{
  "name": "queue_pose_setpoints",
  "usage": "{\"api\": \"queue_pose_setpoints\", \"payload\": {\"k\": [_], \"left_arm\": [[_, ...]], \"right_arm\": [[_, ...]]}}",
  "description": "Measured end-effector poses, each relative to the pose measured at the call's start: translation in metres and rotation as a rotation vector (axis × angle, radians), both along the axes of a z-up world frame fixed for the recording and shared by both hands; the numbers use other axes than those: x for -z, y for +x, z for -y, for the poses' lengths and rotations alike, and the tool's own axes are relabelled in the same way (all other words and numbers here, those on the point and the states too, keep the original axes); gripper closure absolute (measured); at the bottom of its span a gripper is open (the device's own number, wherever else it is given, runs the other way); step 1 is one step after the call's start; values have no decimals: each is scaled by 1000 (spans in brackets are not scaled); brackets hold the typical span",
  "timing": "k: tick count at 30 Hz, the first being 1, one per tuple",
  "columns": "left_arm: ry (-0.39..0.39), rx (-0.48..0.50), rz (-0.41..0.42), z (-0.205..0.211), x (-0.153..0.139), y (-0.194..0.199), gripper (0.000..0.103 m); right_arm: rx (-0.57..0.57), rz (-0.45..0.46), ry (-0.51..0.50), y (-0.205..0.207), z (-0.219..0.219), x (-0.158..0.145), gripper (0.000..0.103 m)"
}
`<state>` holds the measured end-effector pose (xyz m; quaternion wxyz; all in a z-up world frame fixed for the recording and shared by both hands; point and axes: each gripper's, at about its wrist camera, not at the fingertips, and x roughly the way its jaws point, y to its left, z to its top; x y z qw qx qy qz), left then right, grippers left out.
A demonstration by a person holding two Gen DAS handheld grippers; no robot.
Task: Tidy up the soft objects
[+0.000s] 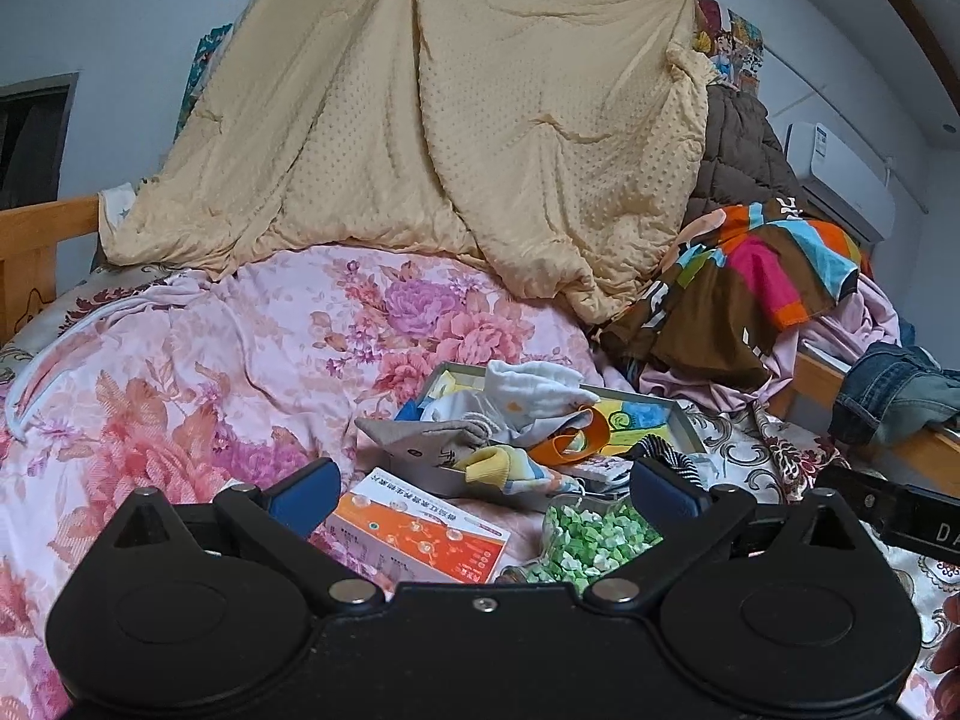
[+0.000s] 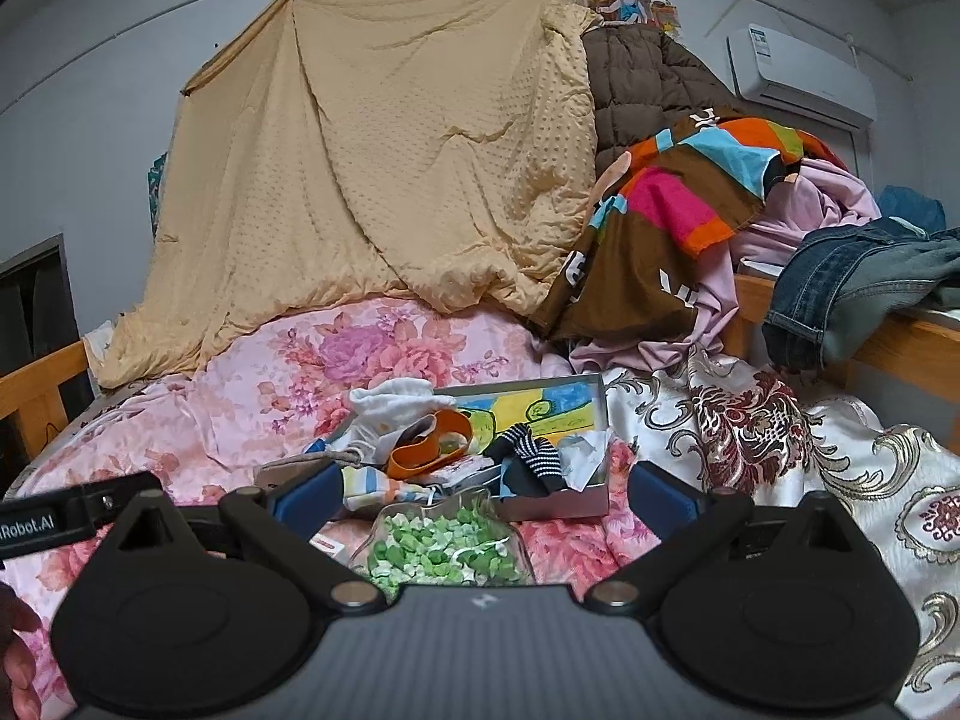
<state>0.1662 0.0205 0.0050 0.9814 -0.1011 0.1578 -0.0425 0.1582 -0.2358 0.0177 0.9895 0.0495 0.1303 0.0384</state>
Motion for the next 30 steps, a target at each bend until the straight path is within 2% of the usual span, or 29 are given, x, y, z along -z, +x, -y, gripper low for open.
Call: {"api": "queue_pose_setpoints", "payload": {"k": [5, 14, 24, 30], "left_arm": [[8, -14, -37, 0, 8, -11, 1], [63, -43, -96, 6, 24, -21, 1], [152, -76, -114, 12, 39, -15, 1], [165, -64, -124, 15, 44, -14, 1]], "right_arm": [[3, -11, -8, -7, -1, 5, 0], [-16, -107, -15, -14, -10, 36, 0], [-6, -118, -29, -12, -6, 50, 0], [1, -129, -21, -8, -1, 55, 0]]}}
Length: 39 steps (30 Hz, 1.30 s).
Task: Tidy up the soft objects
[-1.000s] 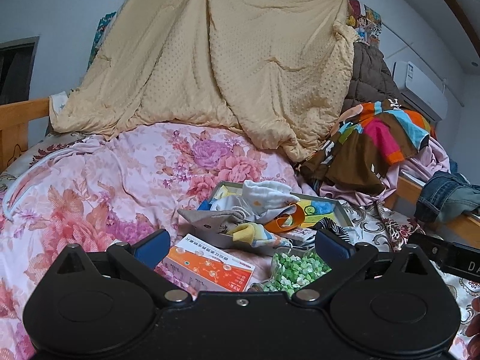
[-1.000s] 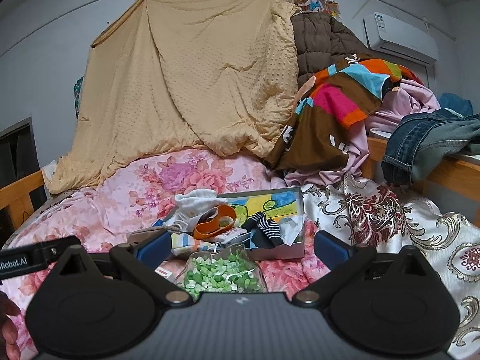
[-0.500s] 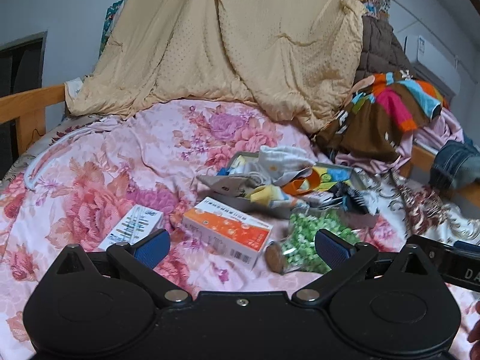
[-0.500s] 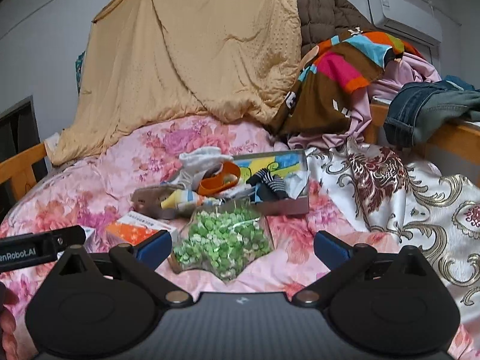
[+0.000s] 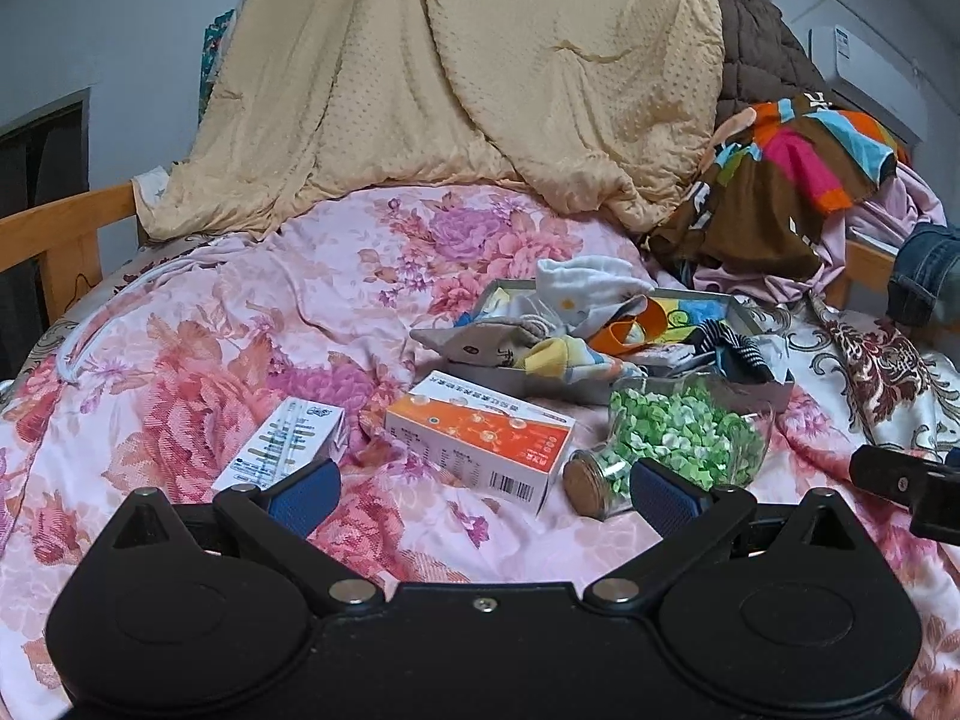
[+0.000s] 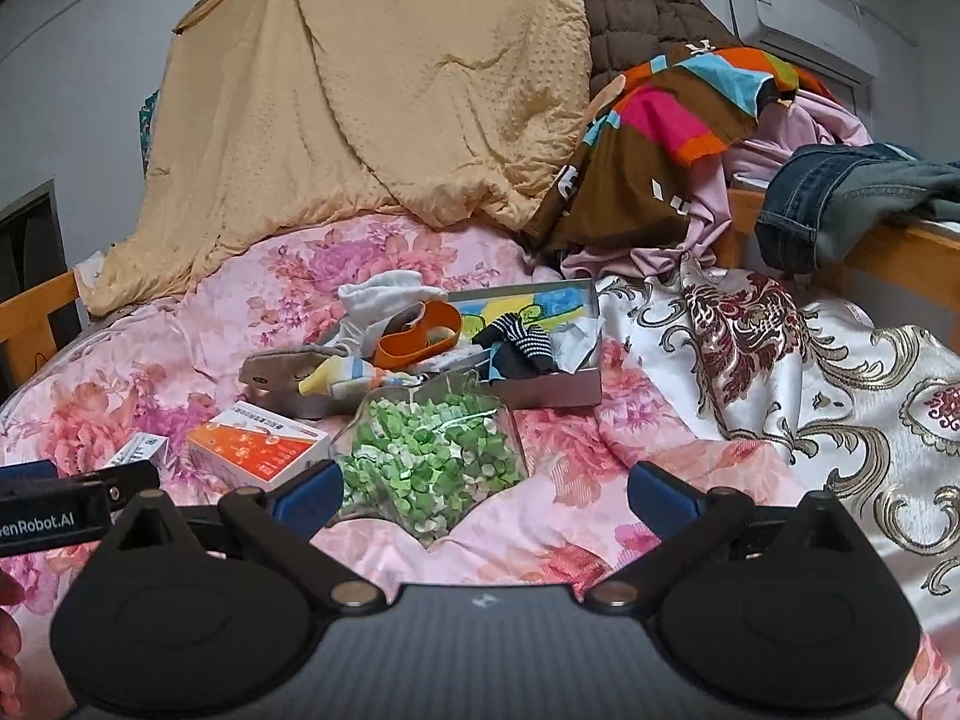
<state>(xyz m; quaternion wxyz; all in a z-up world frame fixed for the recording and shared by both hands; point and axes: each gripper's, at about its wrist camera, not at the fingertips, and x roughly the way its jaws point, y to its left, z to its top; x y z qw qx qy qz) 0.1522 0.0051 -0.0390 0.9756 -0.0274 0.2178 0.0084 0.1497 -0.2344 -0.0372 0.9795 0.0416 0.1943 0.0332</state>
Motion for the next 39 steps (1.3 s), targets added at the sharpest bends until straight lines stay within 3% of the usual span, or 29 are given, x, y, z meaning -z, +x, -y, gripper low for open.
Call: {"api": "queue_pose_setpoints", "payload": {"k": [39], "left_arm": [[-9, 9, -37, 5, 6, 1, 1]], "right_arm": [[1, -4, -10, 0, 1, 4, 0]]}}
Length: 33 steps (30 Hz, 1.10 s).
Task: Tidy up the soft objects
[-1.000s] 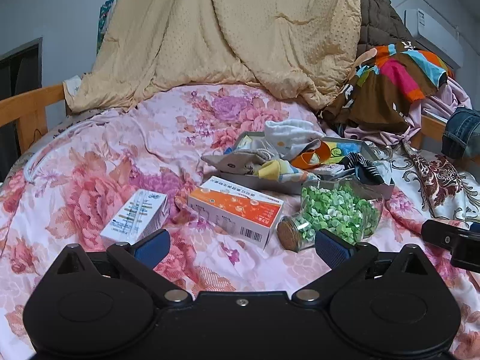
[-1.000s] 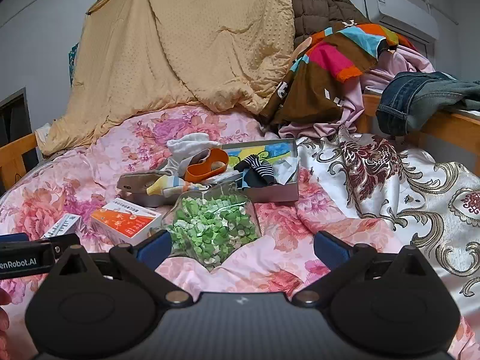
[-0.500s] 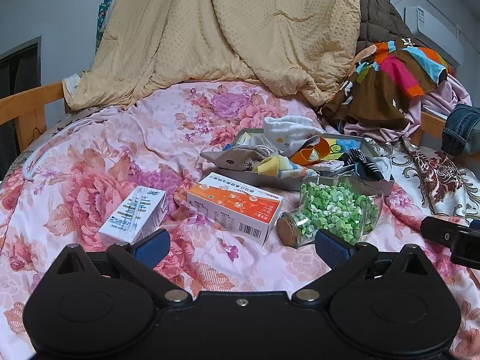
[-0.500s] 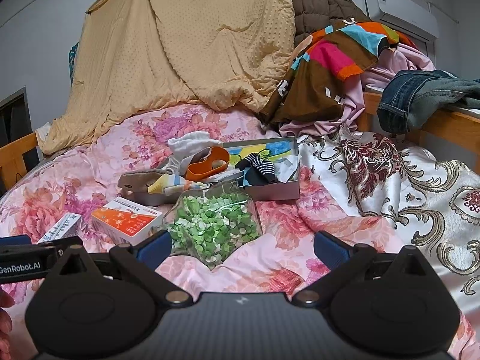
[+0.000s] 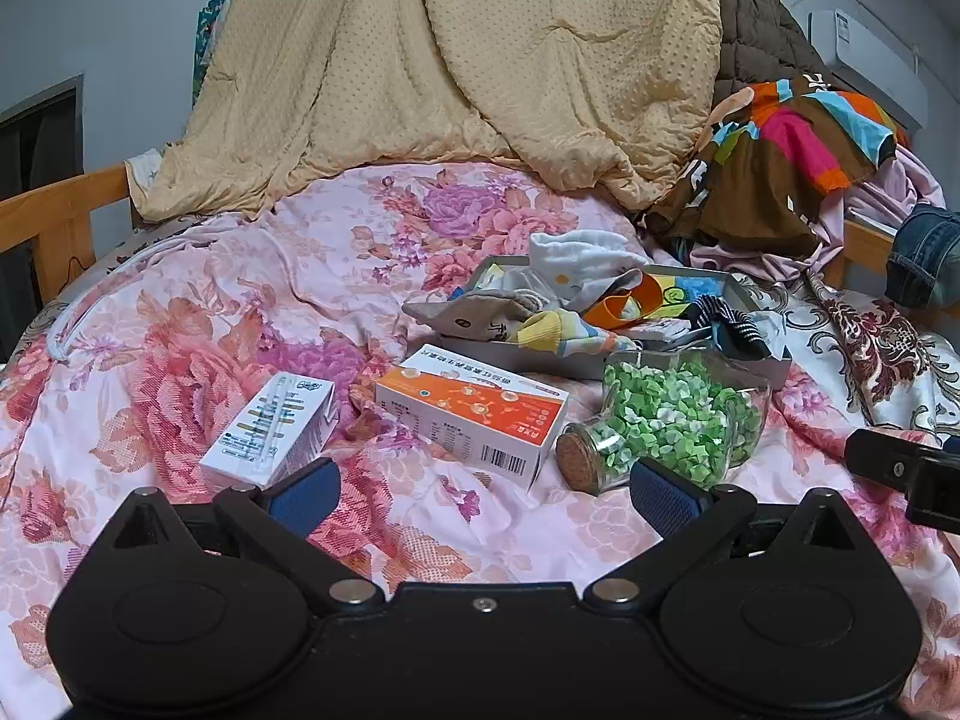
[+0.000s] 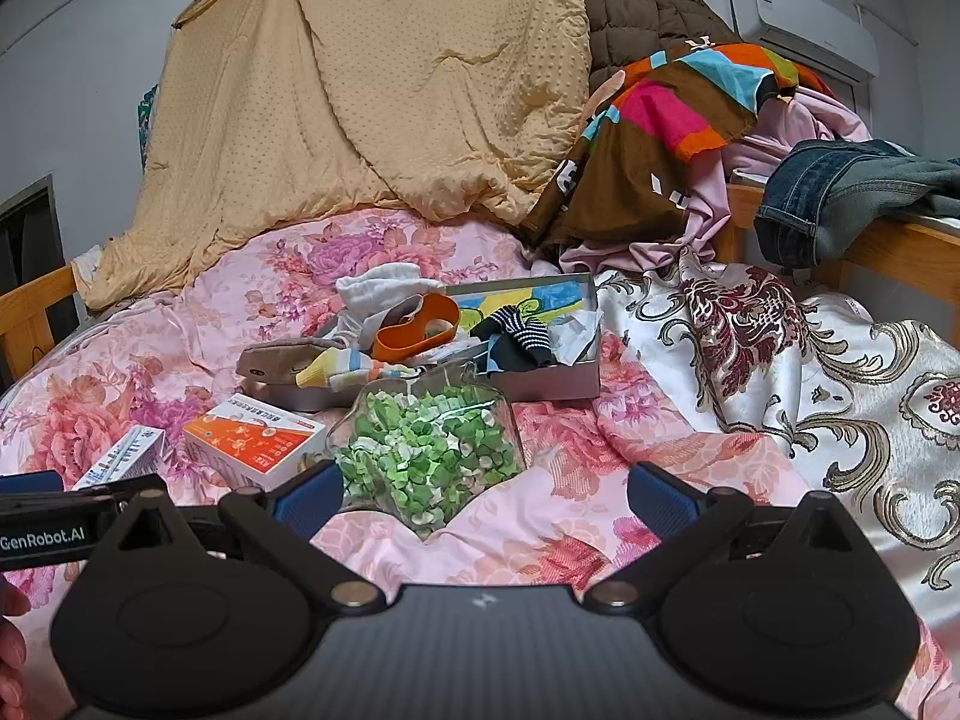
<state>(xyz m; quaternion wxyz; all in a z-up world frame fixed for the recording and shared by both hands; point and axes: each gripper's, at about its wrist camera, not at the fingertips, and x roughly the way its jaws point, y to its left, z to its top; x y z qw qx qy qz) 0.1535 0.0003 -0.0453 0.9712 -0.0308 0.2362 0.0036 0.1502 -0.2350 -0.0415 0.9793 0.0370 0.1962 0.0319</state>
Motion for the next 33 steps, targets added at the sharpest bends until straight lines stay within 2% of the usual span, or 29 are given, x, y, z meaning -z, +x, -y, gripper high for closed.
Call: {"api": "queue_pose_setpoints", "payload": {"k": [25, 33], "left_arm": [[-1, 1, -2, 2, -2, 0, 1], [-10, -25, -23, -2, -1, -1, 1]], "right_arm": [[1, 0, 1, 0, 0, 0, 0], [1, 1, 1, 0, 0, 0, 0]]}}
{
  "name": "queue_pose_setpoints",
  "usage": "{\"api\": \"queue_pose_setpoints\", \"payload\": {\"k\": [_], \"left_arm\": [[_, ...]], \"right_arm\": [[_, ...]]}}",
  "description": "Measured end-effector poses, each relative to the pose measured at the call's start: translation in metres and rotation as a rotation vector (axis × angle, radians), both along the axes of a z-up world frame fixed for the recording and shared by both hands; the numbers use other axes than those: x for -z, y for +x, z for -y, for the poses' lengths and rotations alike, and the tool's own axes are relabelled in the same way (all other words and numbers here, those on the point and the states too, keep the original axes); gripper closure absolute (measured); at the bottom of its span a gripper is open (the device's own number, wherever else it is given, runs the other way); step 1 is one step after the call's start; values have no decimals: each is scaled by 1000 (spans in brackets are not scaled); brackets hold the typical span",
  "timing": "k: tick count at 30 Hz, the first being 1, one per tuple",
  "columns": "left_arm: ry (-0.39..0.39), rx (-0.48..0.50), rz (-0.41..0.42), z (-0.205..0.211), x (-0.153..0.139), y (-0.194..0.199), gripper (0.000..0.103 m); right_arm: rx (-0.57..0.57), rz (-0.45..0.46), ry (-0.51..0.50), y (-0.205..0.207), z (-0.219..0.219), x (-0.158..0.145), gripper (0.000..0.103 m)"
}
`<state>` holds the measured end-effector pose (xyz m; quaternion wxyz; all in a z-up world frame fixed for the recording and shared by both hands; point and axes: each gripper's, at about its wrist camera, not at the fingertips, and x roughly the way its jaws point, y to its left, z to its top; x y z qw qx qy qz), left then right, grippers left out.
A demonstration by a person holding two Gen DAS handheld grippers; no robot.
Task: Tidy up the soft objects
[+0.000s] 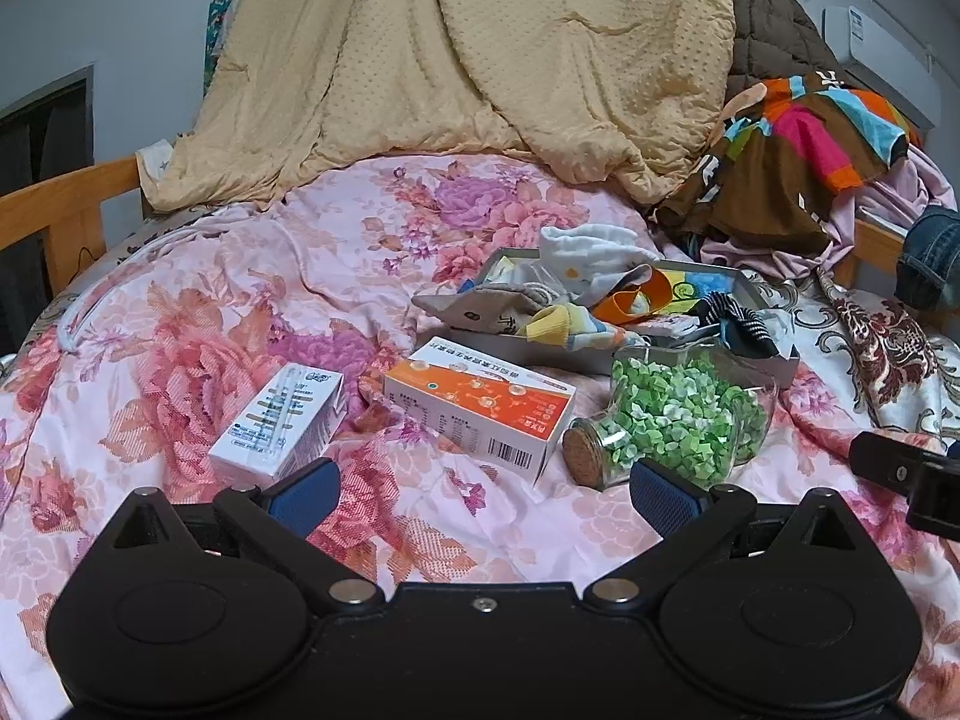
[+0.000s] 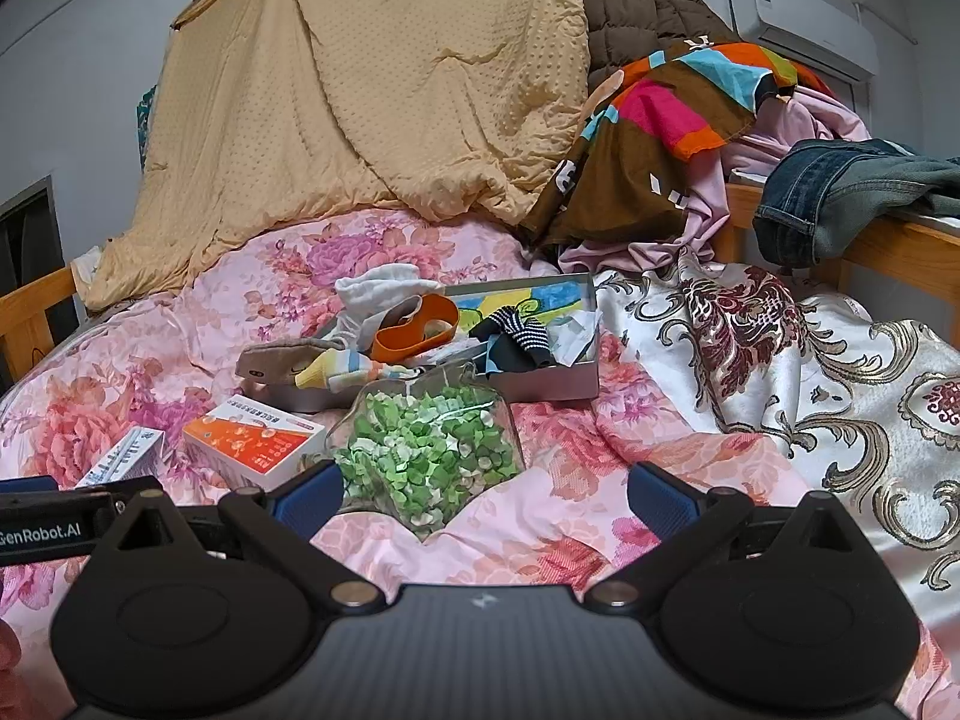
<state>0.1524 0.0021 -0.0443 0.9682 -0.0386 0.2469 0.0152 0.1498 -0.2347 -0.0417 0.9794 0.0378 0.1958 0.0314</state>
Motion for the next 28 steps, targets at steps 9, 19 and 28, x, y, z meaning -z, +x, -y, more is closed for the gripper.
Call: {"api": "queue_pose_setpoints", "payload": {"k": [9, 19, 28], "left_arm": [[11, 23, 5, 6, -4, -3, 1], [22, 29, 3, 8, -5, -3, 1], [22, 28, 3, 9, -4, -3, 1]], "right_arm": [[0, 0, 0, 0, 0, 0, 0], [0, 0, 0, 0, 0, 0, 0], [0, 0, 0, 0, -1, 0, 0]]}}
